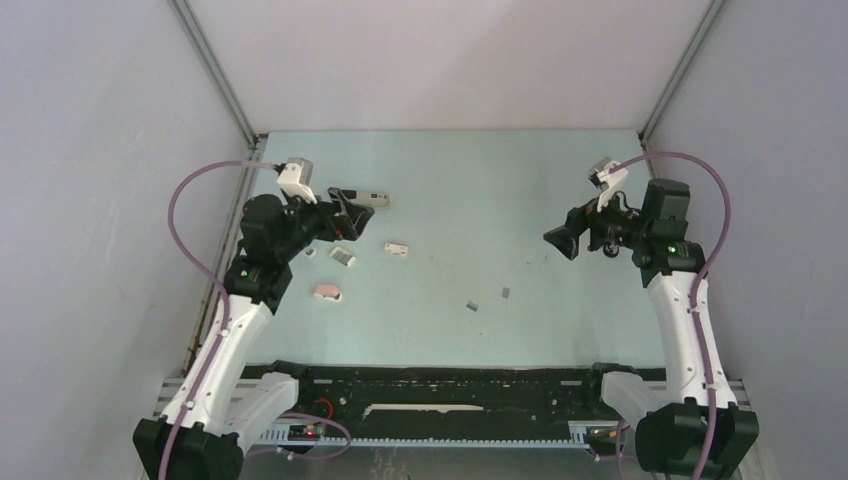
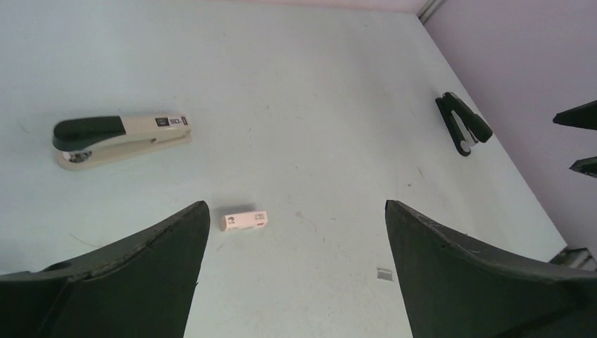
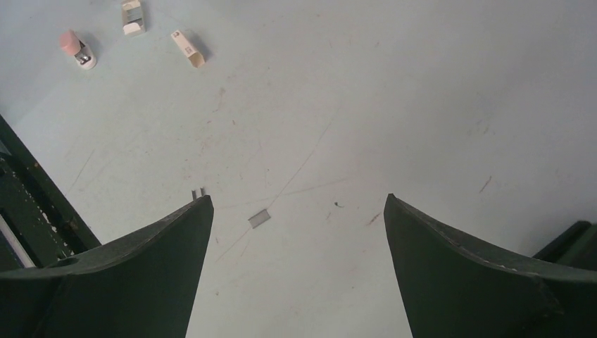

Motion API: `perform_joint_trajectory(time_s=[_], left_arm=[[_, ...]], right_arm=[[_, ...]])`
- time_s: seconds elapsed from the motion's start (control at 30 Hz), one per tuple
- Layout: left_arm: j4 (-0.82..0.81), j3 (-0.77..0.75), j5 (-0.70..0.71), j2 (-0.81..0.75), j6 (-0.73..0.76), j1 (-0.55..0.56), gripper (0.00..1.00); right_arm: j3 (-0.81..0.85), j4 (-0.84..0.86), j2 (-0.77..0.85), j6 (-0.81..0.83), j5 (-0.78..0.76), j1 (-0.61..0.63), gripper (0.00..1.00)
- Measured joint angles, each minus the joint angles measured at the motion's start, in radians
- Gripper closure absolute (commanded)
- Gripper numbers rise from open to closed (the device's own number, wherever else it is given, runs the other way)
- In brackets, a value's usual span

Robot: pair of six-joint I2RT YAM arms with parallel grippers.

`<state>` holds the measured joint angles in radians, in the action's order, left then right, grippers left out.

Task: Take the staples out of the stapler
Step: Pick up the stapler from the center of the board.

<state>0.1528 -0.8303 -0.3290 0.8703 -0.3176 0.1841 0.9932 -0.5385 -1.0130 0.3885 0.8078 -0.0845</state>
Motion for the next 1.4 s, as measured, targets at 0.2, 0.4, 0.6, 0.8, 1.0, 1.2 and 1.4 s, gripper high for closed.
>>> perform_joint_trajectory(time_s=[0.2, 0.4, 0.6, 0.8, 1.0, 1.2, 1.4], left_arm=[[0.010, 0.000, -0.071, 0.012, -0.033, -0.021, 0.00], [0.010, 0.000, -0.095, -0.016, -0.039, -0.021, 0.00], [0.009, 0.000, -0.121, -0.021, -0.053, -0.021, 0.00], [0.005, 0.000, -0.153, -0.021, -0.075, -0.021, 0.00], [0.004, 0.000, -0.174, -0.030, -0.085, -0.021, 0.00], [-0.016, 0.000, -0.193, -0.045, -0.098, -0.021, 0.00], [-0.017, 0.001, -0.200, -0.053, -0.101, -0.021, 0.00]], right_arm=[[-0.029, -0.026, -0.002, 0.000, 0.029, -0.093, 0.00], [-0.049, -0.051, -0.001, 0.004, 0.032, -0.150, 0.00], [-0.051, -0.070, -0.001, 0.010, 0.004, -0.189, 0.00], [-0.072, -0.070, -0.001, 0.011, -0.089, -0.251, 0.00], [-0.123, -0.004, -0.032, -0.017, -0.267, -0.294, 0.00], [-0.117, 0.098, -0.222, -0.080, -0.517, -0.227, 0.01], [0.080, 0.096, -0.476, -0.145, -0.655, -0.192, 0.06]])
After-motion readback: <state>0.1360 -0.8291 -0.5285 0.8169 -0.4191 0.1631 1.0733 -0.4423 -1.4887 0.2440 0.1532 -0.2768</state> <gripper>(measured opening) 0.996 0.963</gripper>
